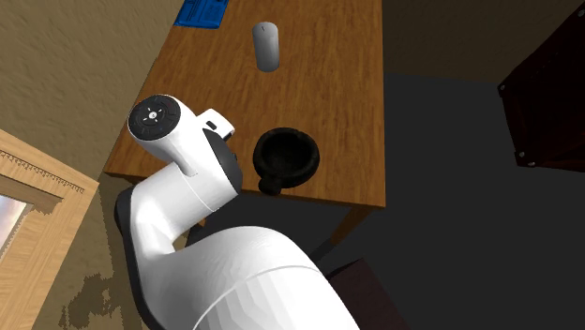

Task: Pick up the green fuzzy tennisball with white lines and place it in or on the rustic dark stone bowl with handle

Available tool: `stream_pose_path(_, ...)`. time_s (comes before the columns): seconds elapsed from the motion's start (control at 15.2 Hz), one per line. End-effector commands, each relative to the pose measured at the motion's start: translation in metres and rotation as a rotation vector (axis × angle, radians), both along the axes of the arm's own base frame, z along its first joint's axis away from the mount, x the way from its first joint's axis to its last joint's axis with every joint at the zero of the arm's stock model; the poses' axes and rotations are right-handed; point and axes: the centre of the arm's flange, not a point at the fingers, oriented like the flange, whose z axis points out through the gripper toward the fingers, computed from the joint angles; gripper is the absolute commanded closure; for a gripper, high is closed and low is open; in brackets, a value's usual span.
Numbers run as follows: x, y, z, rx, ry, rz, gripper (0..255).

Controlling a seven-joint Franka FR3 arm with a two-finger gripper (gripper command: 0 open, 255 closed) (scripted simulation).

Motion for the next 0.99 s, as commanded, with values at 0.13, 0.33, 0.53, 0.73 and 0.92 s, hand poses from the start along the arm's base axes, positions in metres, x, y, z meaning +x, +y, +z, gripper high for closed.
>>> stream_pose_path(0.13,0.0,0.0,-0.001,0.0,0.003,0.001,255)
stream_pose_path(0.33,0.0,0.0,0.009,0.0,0.003,0.001,255)
stream_pose_path(0.53,0.001,0.0,0.025,0.0,0.003,0.001,255)
stream_pose_path(0.73,0.001,0.0,0.04,0.0,0.003,0.001,255)
stream_pose_path(0.92,0.001,0.0,0.056,0.0,0.003,0.001,255)
